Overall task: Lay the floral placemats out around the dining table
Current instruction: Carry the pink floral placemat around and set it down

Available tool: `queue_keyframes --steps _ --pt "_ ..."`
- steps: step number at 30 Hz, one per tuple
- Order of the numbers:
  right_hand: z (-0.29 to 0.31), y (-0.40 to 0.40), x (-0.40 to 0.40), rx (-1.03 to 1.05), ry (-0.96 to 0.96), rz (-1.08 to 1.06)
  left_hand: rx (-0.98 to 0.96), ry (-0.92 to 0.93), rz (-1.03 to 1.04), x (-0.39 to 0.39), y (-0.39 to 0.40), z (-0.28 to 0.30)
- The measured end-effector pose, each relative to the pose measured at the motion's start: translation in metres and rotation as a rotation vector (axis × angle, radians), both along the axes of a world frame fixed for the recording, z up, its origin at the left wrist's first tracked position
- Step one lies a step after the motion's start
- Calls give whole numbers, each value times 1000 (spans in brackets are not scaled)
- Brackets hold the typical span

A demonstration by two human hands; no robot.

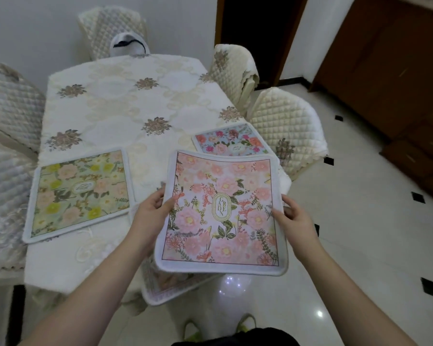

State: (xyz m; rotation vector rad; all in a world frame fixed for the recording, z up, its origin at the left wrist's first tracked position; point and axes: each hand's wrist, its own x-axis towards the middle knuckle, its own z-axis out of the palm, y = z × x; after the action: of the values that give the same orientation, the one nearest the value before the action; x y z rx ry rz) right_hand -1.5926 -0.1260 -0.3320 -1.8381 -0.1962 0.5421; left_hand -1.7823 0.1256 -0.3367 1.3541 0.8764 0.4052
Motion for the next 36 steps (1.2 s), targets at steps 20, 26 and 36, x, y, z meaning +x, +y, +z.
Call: queue_keyframes --steps 20,26,36 --pt "11 -265 51 199 78 -462 134 72 -395 172 -191 23" --pt "10 -323 74 234 110 -520 91 73 -433 209 -245 21" --pt "5 -355 131 237 129 -600 69 56 -458 280 -272 20"
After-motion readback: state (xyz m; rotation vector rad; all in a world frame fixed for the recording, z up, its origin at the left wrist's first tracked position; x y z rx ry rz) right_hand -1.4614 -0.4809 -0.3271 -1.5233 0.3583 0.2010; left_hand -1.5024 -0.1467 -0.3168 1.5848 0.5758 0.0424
